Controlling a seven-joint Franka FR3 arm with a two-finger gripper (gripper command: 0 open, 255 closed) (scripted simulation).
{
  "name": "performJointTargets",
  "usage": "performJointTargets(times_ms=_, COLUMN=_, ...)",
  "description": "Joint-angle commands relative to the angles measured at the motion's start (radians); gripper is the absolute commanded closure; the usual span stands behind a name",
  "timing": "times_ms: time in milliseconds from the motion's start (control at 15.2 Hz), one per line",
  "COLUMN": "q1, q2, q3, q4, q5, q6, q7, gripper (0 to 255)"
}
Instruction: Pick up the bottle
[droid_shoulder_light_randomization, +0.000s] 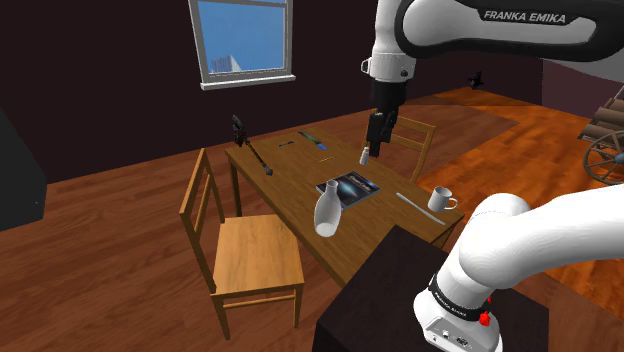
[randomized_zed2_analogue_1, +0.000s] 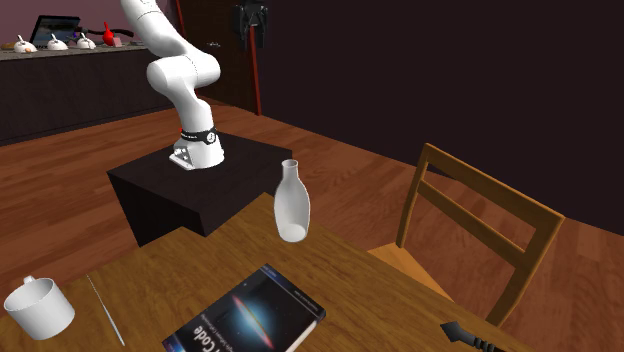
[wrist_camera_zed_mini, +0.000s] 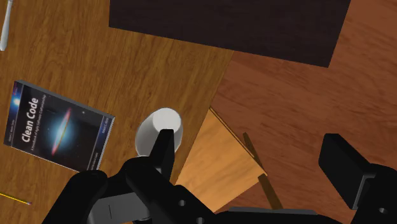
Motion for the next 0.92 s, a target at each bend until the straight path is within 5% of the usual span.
performJointTargets(times_ms=0, q1=0.000, q2=0.000, q3=0.000, q4=0.000, q5=0.000, q6=0.000, q7=0.000, gripper=0)
performJointTargets(times_ms=858, q1=-0.037, q2=0.318, q3=-0.080, q4=-0.109, q5=-0.078, q6=0.435, q7=-0.114, gripper=0)
